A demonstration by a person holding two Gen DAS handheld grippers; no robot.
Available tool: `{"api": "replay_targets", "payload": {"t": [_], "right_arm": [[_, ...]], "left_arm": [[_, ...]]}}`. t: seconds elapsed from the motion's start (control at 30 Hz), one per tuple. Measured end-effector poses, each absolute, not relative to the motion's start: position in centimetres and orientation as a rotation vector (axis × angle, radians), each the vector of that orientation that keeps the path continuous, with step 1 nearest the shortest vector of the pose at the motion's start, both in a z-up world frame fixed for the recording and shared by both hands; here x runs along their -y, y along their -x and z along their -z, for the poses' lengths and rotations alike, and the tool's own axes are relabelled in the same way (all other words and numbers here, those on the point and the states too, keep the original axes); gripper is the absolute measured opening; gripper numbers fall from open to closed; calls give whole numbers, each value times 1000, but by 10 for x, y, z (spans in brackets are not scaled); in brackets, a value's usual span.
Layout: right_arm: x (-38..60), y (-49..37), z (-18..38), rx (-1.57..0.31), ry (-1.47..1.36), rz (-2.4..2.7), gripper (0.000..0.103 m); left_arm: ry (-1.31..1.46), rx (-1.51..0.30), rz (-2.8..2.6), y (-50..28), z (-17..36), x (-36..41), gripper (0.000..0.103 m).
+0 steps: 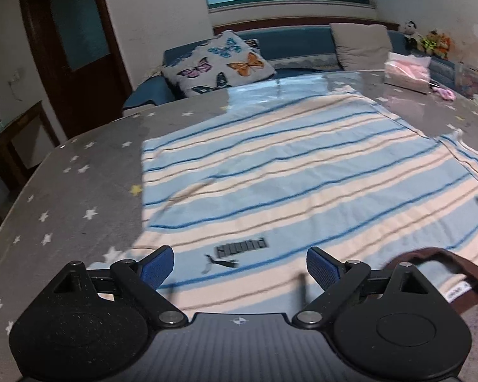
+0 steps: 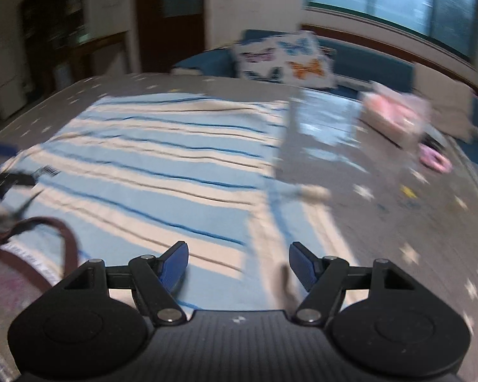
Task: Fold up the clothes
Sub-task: 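Grasp the striped shirt's side edge with the right gripper and lift it, then fold the held side inward over the shirt body with the right gripper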
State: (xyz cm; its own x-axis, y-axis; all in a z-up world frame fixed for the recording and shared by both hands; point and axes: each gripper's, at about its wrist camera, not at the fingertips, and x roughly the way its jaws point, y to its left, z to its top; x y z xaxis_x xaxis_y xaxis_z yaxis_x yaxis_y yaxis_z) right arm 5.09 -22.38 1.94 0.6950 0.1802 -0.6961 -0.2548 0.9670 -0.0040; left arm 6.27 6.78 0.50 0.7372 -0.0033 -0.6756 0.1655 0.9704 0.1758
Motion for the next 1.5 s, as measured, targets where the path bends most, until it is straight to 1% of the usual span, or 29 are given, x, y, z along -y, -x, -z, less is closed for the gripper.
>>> {"api": "replay_targets", "payload": {"t": [0.13,0.23,0.3,0.4,0.43,0.47,0.5,0.53,0.57,0.6,0.67,0.87,1.0,1.13,1.3,1.4,1.43,1.5], "right_arm": [[258,-42,-16,-740,50,-112,71],[278,-42,-10,-751,-10,-52,66],[286,-44,-4,-769,-51,-39,64],[292,-43,2,-765,-90,-27,60],[292,-42,3,-759,-90,-22,56],[291,-42,3,-754,-88,-18,48],[290,-41,3,-748,-83,-8,43],[288,-41,3,-744,-78,-2,32],[288,-41,3,-742,-87,-5,17],[288,-40,2,-740,-100,-11,13],[287,-39,-2,-732,-121,-25,8],[265,-31,-28,-670,-119,-113,8],[239,-30,-43,-640,-99,-201,8],[206,-33,-48,-631,-72,-288,8],[172,-37,-41,-652,-52,-367,8],[158,-38,-31,-676,-42,-399,16],[155,-37,-28,-685,-39,-406,23],[150,-37,-23,-705,-25,-421,28]], "left_arm": [[-208,-741,115,-57,-3,-57,93],[-195,-749,116,-53,0,-52,94],[-188,-757,110,-50,1,-50,97],[-175,-759,100,-44,1,-51,97],[-171,-758,94,-43,1,-52,97],[-166,-759,89,-41,1,-53,97],[-159,-760,83,-40,2,-54,97],[-155,-762,78,-39,2,-56,97],[-151,-763,72,-38,3,-57,97],[-148,-765,67,-37,3,-58,97],[-140,-768,56,-35,5,-61,99],[-107,-767,21,-28,7,-75,103],[-82,-762,-6,-23,7,-86,103],[-61,-757,-32,-17,8,-95,103],[-35,-740,-78,-10,6,-108,103],[-12,-734,-113,-7,6,-118,103],[-7,-733,-125,-6,6,-121,103],[2,-731,-151,-4,6,-127,103]]}}
